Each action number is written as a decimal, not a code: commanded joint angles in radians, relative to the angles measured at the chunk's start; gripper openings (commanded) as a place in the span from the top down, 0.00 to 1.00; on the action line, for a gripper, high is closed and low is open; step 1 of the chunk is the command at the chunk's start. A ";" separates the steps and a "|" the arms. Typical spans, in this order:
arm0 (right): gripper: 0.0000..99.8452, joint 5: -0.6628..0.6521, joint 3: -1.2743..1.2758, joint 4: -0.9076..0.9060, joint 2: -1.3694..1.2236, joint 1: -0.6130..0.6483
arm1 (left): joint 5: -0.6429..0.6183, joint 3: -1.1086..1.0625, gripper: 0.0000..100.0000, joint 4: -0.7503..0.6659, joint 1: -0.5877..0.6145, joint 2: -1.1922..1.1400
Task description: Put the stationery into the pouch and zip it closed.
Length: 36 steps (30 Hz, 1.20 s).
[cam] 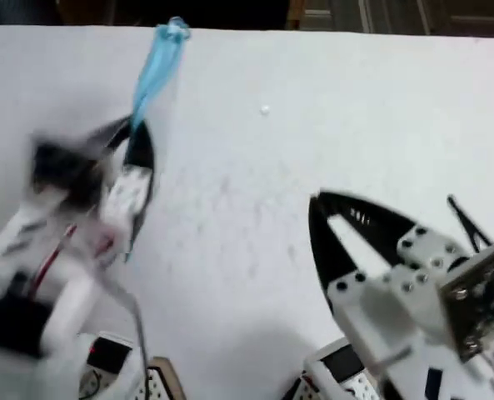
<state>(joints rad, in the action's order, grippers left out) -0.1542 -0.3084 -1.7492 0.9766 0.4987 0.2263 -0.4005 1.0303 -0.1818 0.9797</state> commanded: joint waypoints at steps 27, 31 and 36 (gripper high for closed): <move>0.98 0.150 0.747 0.016 0.512 -0.041 | 0.161 0.025 0.86 0.006 -0.142 -0.679; 0.98 0.150 0.747 -0.016 0.512 -0.039 | 0.020 0.089 0.79 0.166 -0.136 -0.622; 0.98 0.150 0.760 -0.013 0.512 -0.039 | 0.003 0.129 0.79 0.293 -0.137 -0.473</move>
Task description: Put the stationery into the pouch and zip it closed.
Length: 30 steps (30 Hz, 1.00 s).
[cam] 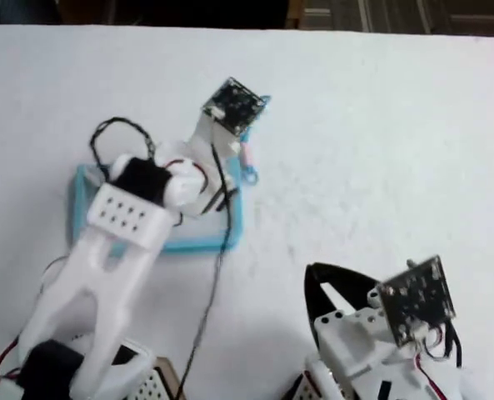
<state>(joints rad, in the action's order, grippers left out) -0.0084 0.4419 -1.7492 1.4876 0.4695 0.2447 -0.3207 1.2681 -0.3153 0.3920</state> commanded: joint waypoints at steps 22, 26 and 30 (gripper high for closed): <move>0.98 -0.279 0.836 0.486 0.311 -0.337 | 0.038 -1.171 0.96 -0.336 0.443 1.409; 0.98 -0.279 0.936 0.510 0.311 -0.341 | 0.038 -1.280 0.90 -0.341 0.473 1.425; 0.98 -0.279 1.080 0.509 0.312 -0.360 | 0.038 -1.344 0.88 -0.336 0.476 1.420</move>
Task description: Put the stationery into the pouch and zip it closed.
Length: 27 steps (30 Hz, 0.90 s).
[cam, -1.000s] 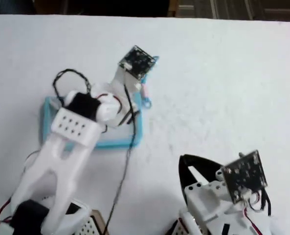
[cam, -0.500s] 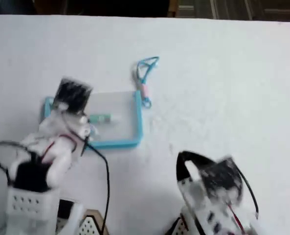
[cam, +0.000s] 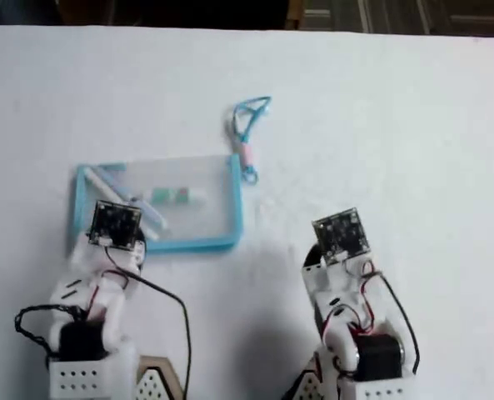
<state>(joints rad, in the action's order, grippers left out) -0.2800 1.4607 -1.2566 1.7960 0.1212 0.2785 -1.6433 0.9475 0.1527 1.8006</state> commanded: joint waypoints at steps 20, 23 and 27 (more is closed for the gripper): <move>0.98 0.549 0.230 -0.025 0.004 -0.025 | 0.014 -0.051 0.97 0.103 0.002 0.010; 0.98 0.549 0.230 -0.025 0.004 -0.027 | 0.014 -0.051 0.97 0.103 0.002 0.010; 0.98 0.549 0.230 -0.025 0.004 -0.027 | 0.014 -0.051 0.97 0.106 0.002 0.010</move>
